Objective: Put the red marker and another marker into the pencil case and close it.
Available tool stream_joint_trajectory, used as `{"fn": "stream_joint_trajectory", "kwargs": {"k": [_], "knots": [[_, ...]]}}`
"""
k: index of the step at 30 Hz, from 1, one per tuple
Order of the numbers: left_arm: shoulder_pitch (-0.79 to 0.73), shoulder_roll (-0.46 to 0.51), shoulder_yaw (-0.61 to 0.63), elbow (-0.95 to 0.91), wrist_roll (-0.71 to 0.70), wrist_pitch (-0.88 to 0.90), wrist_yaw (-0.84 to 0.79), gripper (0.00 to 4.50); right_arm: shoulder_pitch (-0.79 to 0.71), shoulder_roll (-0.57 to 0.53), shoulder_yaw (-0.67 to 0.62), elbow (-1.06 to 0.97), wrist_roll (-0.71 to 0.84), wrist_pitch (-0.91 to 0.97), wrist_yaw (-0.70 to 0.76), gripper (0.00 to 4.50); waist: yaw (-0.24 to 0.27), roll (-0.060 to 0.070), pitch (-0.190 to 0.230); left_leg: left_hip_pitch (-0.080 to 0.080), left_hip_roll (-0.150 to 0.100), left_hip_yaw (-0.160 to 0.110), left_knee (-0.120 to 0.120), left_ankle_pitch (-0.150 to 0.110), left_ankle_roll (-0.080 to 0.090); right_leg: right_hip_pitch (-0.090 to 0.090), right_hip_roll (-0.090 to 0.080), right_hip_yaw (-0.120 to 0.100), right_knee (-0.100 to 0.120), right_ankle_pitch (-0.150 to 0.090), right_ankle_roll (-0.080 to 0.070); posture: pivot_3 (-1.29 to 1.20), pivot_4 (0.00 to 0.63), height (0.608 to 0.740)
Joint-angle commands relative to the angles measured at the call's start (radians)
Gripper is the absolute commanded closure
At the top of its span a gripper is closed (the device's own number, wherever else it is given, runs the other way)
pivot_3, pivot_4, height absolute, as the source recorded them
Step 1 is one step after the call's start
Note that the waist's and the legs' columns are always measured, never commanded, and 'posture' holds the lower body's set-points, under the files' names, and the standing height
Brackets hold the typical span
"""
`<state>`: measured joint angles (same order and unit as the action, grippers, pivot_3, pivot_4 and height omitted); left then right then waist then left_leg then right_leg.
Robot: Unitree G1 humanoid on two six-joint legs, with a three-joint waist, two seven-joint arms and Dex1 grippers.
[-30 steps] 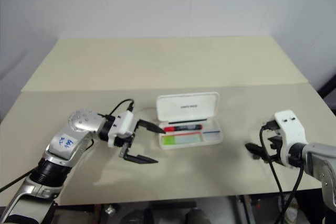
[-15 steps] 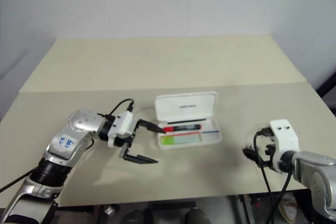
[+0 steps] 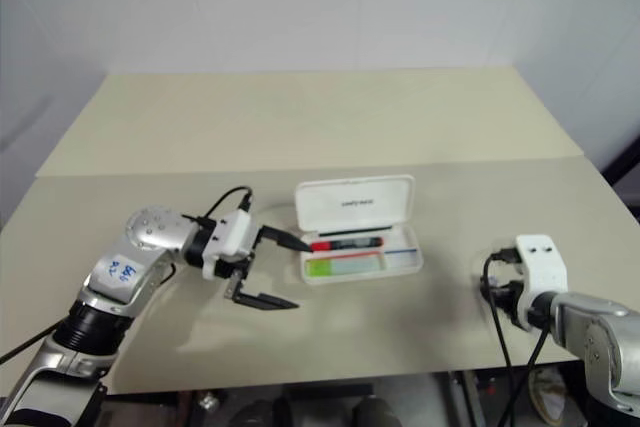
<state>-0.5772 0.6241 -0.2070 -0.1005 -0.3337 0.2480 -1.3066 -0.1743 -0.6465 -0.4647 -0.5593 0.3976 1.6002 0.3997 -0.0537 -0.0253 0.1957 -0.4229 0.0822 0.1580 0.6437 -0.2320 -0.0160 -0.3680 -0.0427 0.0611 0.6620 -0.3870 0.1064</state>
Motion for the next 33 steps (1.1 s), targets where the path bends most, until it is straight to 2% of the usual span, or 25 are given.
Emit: {"fn": "stream_joint_trajectory", "kwargs": {"k": [1,4,7,9,12,17,22,25,30,33], "knots": [[-0.022,0.002,0.018,-0.011,-0.002,-0.017,0.008,0.0,-0.009,0.004,0.006,0.004,0.0,-0.009,-0.006,4.1,0.0,0.0,0.0,0.0,0.0,0.0,0.0,0.0,0.0,0.0,0.0,0.0,0.0,0.0,0.0,0.0,0.15,0.74],[-0.029,0.002,0.018,-0.002,0.002,-0.024,0.009,0.0,-0.009,-0.019,0.02,0.014,-0.002,-0.037,0.001,4.16,-0.002,-0.001,-0.001,0.0,0.0,0.0,0.0,0.0,0.0,0.0,0.0,0.0,0.0,0.0,0.0,0.0,0.15,0.74],[-0.03,0.005,0.02,-0.001,0.002,-0.026,0.007,0.0,0.016,-0.1,0.061,0.025,0.001,-0.14,0.051,4.16,-0.002,-0.002,-0.001,0.0,0.0,0.001,0.0,0.0,0.0,0.0,0.0,0.001,0.0,0.0,0.0,0.0,0.15,0.74],[-0.03,0.008,0.023,0.0,0.001,-0.028,0.006,0.0,0.057,-0.231,0.123,0.053,-0.012,-0.329,0.178,4.16,-0.001,-0.001,-0.001,0.0,0.0,0.001,0.0,0.0,0.0,0.0,-0.001,0.001,0.0,0.0,0.0,0.0,0.15,0.74],[-0.03,0.013,0.025,0.003,0.001,-0.032,0.004,0.0,0.082,-0.361,0.179,0.124,-0.03,-0.51,0.299,4.16,-0.001,-0.001,0.0,0.0,-0.002,0.001,-0.001,-0.001,0.001,0.0,-0.001,0.001,-0.002,0.0,0.001,0.0,0.15,0.74],[-0.022,0.025,0.034,0.004,0.001,-0.038,0.004,0.0,-0.042,-0.482,0.288,0.277,-0.032,-0.863,0.582,4.16,-0.005,-0.001,0.0,0.0,0.0,0.002,0.0,-0.001,0.001,0.0,0.001,0.001,-0.002,0.001,0.001,0.0,0.15,0.74],[-0.012,0.039,0.043,-0.002,0.001,-0.035,0.009,0.0,-0.181,-0.494,0.412,0.407,-0.066,-1.1,0.781,4.16,-0.004,-0.001,0.0,0.001,0.001,0.001,0.001,-0.001,0.001,0.0,0.001,0.001,-0.001,0.001,0.001,0.0,0.15,0.74],[0.001,0.055,0.051,-0.005,0.004,-0.034,0.013,0.0,-0.323,-0.44,0.538,0.562,-0.159,-1.327,0.886,4.16,-0.005,-0.001,0.0,0.001,0.001,0.002,0.003,-0.001,0.001,0.001,0.0,0.001,-0.002,0.001,0.001,0.0,0.15,0.74],[0.032,0.088,0.07,-0.024,0.009,-0.002,0.038,0.0,-0.492,-0.348,0.669,0.784,-0.269,-1.537,0.997,4.16,-0.007,-0.001,0.0,0.001,0.001,0.003,0.003,-0.001,0.001,0.0,-0.001,0.001,0.0,0.001,0.002,0.0,0.15,0.74],[0.061,0.109,0.088,-0.046,0.003,0.018,0.058,0.0,-0.565,-0.29,0.71,0.889,-0.3,-1.595,1.043,4.16,-0.008,0.0,0.001,0.001,0.002,0.003,0.003,-0.001,0.001,-0.001,0.0,0.001,0.0,0.001,0.001,0.0,0.15,0.74]]}}
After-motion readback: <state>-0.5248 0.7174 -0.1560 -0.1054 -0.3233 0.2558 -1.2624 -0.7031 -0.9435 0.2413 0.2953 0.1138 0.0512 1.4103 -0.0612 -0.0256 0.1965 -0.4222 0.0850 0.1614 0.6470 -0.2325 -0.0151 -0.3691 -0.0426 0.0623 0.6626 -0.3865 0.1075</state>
